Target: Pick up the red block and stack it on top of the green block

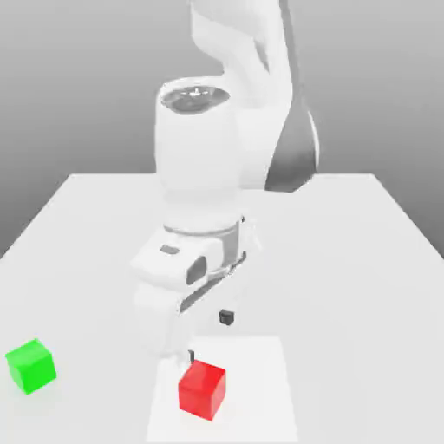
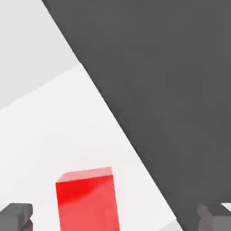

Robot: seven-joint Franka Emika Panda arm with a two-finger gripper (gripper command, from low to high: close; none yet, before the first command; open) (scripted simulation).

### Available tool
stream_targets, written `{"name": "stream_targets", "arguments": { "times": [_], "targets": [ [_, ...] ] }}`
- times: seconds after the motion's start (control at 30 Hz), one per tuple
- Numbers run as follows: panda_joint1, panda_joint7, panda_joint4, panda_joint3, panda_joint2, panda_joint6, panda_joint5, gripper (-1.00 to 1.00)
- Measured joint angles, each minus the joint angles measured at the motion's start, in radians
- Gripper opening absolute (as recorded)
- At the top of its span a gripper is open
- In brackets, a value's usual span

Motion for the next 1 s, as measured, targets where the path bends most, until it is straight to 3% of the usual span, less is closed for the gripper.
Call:
{"name": "stream_targets", "arguments": {
  "times": [0.17,0.2,0.43,0.63,0.9,1.0],
  "targets": [
    [-0.057,-0.102,0.02,0.078,0.178,0.138,0.102,0.0],
    [-0.068,-0.113,0.024,0.093,0.202,0.158,0.116,-1.0],
    [-0.07,-0.114,0.024,0.094,0.202,0.156,0.117,-1.0],
    [-0.039,-0.03,-0.001,0.011,0.021,0.004,-0.006,-1.0],
    [-0.275,-0.166,0.088,-0.199,0.01,-0.11,0.021,-1.0],
    [-0.368,-0.27,0.131,-0.2,0.108,-0.068,0.128,-1.0]
  ]
}}
